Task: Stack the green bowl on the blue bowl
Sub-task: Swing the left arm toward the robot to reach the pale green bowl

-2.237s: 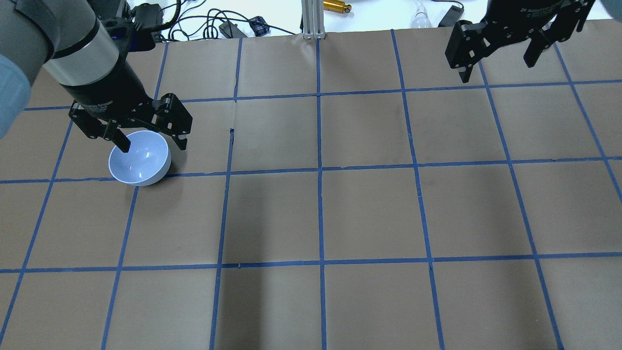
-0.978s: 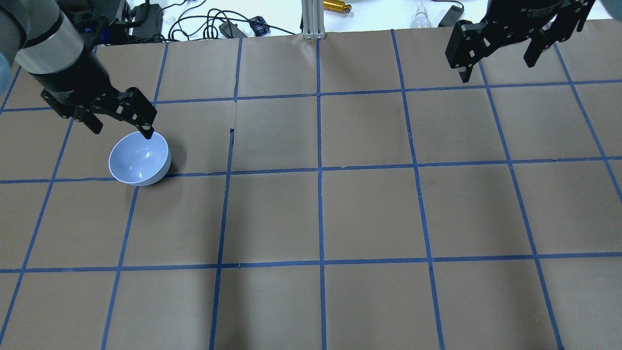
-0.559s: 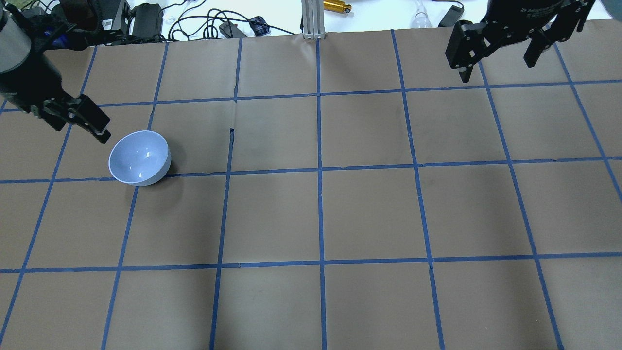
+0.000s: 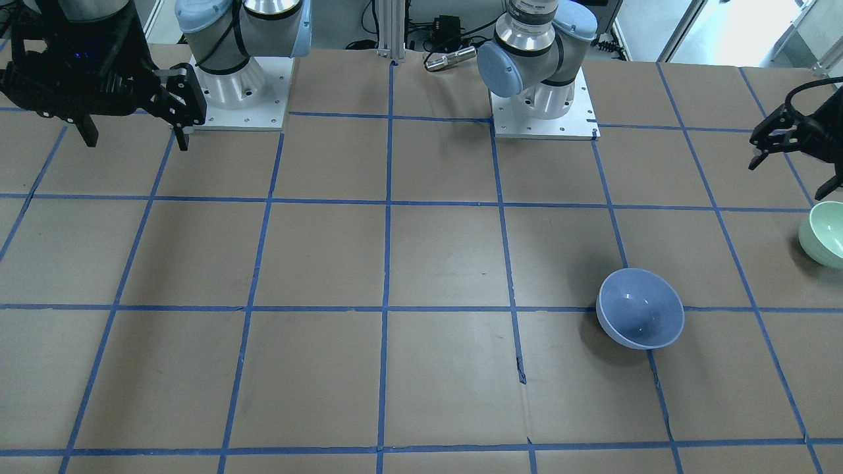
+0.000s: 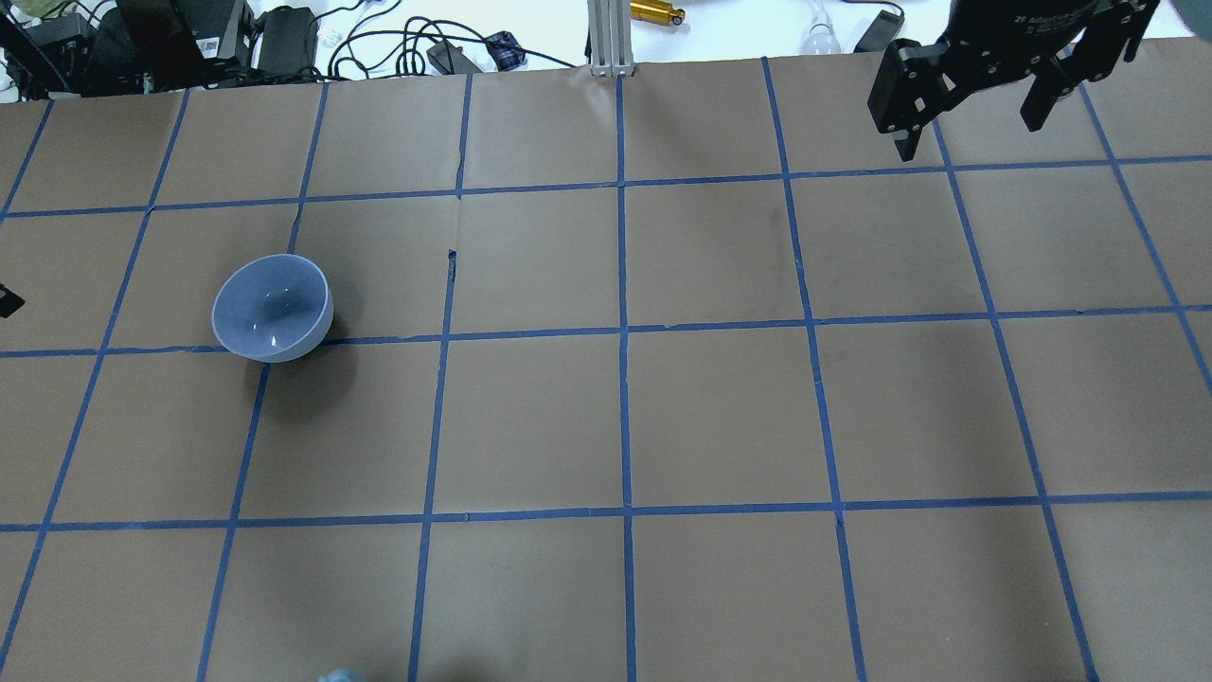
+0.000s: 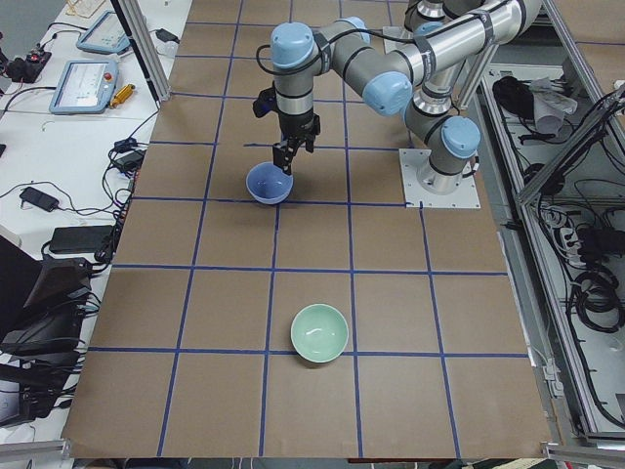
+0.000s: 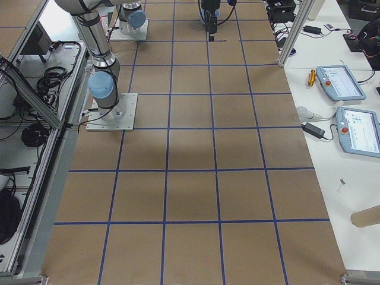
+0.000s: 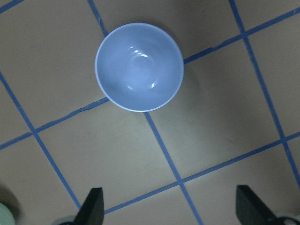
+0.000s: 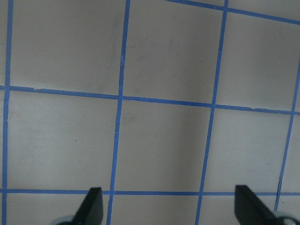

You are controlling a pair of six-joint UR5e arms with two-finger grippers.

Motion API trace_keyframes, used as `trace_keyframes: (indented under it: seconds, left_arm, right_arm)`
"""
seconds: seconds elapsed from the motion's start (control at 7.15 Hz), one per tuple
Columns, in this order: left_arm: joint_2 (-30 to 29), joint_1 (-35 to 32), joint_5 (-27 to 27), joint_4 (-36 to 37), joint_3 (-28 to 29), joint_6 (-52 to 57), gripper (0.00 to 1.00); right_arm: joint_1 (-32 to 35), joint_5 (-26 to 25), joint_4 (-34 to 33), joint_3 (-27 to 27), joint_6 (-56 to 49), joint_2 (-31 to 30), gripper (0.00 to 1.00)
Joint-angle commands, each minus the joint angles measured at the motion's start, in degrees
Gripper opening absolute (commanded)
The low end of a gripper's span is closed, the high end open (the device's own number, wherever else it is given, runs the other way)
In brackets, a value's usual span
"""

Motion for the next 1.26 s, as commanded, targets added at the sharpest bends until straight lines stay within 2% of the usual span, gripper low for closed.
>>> trace_keyframes:
  seconds: [0.0, 0.14, 0.42, 0.7, 1.12]
  left_arm:
    - [-3.03, 7.12, 0.00, 1.96, -0.01, 14.02, 1.00]
    - [-5.14, 11.25, -0.09, 4.48, -0.27, 22.44, 1.00]
    - [-9.01, 17.94, -0.79, 15.18, -3.95, 37.48, 1.00]
    - [-12.09, 24.54, -3.16, 17.16, -4.67, 45.96, 1.00]
    - [-17.45, 29.13, -3.26, 18.12, -4.41, 51.87, 1.00]
  right_arm:
    - [0.03, 0.00, 0.00, 0.00, 0.00, 0.00, 1.00]
    - [0.03, 0.00, 0.00, 0.00, 0.00, 0.00, 1.00]
    - [0.03, 0.00, 0.00, 0.00, 0.00, 0.00, 1.00]
    - [0.03, 0.00, 0.00, 0.00, 0.00, 0.00, 1.00]
    - [0.03, 0.00, 0.00, 0.00, 0.00, 0.00, 1.00]
